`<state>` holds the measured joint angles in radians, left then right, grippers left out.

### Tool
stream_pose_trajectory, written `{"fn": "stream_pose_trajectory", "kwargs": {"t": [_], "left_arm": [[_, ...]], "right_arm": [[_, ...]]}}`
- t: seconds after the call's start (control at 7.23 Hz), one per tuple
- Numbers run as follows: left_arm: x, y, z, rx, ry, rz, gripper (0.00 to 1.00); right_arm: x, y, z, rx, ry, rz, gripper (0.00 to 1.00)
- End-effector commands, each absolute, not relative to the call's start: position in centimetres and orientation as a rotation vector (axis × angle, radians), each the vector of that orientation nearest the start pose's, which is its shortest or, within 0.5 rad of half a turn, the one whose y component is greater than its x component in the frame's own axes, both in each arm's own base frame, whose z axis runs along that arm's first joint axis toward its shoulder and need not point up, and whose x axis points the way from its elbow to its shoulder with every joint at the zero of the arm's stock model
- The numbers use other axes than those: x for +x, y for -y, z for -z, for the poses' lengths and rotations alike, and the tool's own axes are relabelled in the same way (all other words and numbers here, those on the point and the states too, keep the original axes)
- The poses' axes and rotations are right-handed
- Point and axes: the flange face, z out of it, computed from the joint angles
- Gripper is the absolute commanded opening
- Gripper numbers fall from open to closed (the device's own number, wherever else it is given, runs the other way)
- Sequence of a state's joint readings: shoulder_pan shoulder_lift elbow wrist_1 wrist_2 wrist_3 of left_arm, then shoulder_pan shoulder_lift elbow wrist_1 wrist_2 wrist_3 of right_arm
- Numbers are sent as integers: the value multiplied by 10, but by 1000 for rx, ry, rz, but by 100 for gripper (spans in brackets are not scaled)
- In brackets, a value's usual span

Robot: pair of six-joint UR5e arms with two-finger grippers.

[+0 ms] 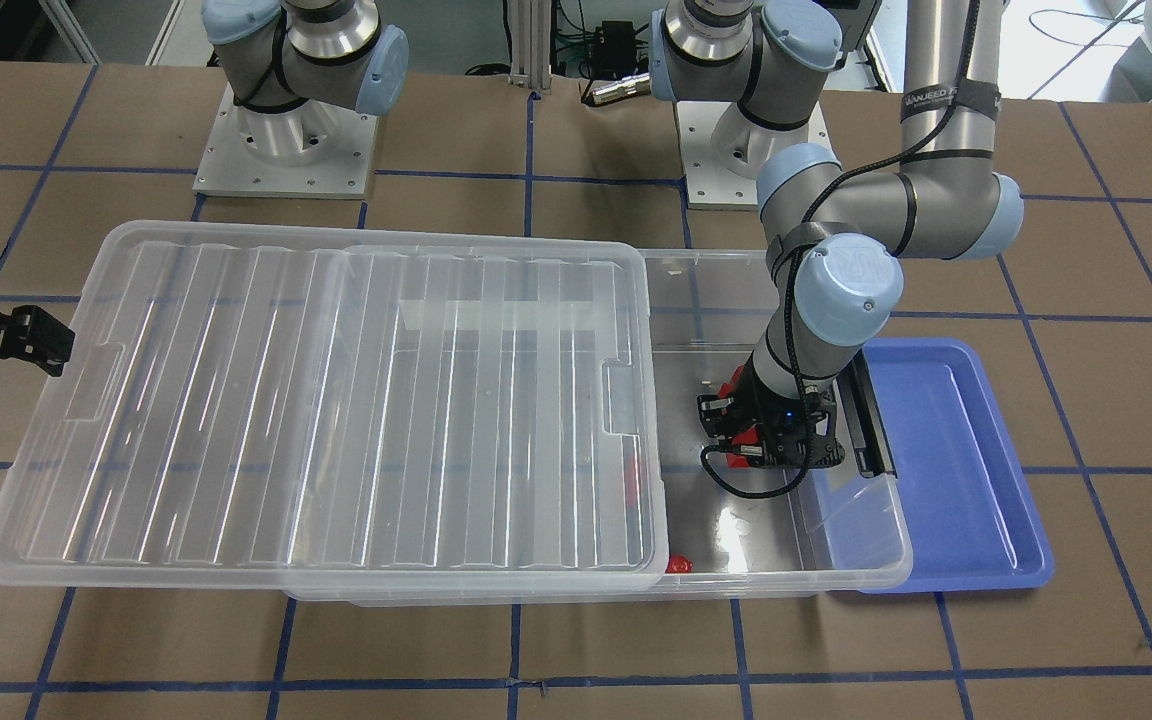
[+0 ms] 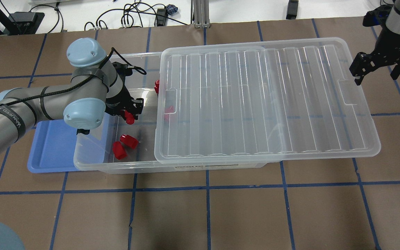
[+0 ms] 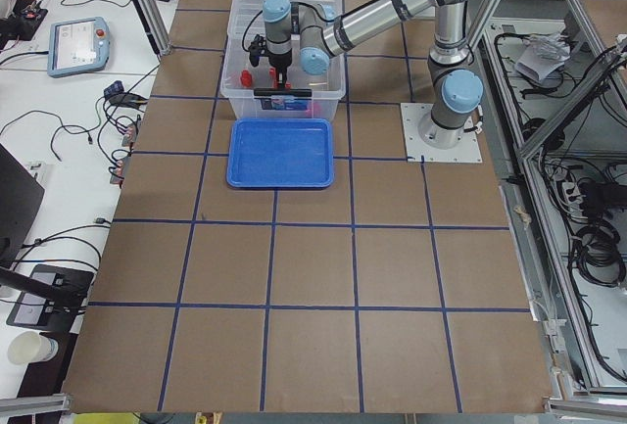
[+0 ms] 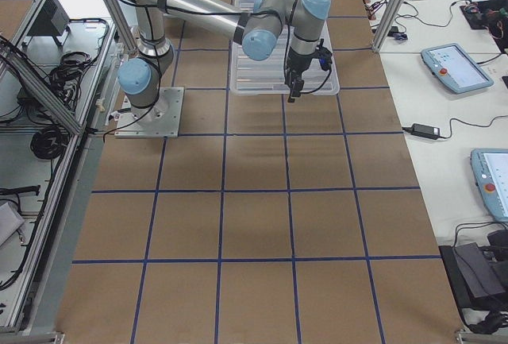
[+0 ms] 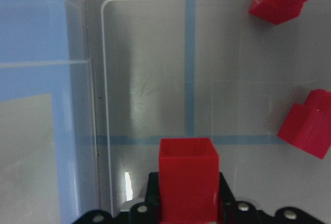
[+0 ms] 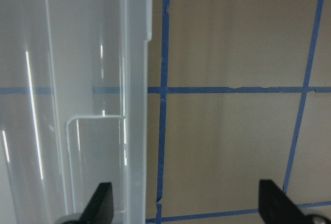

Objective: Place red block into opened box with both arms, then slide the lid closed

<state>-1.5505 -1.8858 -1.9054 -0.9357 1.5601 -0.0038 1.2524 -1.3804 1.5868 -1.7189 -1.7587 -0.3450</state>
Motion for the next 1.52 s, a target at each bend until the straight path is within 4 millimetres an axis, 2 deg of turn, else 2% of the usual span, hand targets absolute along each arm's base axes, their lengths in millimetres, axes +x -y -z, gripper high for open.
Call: {"fn": "stream_pose_trajectory", "kwargs": {"t": [0.0,0.14,0.28,0.41,0.55,0.83,0.97,1.24,1.38], "left_arm": [[-125,546,-215,-41,-3155,-27,42],[-124,547,-216,-36,-3154,-7,45],[-122,550,-225,-34,-3152,24,80],[-120,569,-255,-40,-3149,108,92],[-133,575,-270,-17,-3150,90,92],[-137,567,-319,-9,-3150,89,94],[-136,563,-353,-12,-3150,92,99],[-139,556,-434,0,-3151,22,100],[-142,544,-475,12,-3151,31,100]], "right_arm": [[-61,555,-414,-53,-3295,-178,100],[-59,554,-415,-50,-3277,-169,100],[-59,553,-417,-49,-3276,-164,100],[-59,553,-418,-51,-3275,-158,100],[-59,554,-418,-49,-3274,-154,100],[-61,555,-420,-42,-3281,-134,100],[-65,554,-418,-32,-3279,-140,100],[-65,555,-414,-33,-3278,-144,100],[-70,557,-406,-25,-3294,-147,100]]}}
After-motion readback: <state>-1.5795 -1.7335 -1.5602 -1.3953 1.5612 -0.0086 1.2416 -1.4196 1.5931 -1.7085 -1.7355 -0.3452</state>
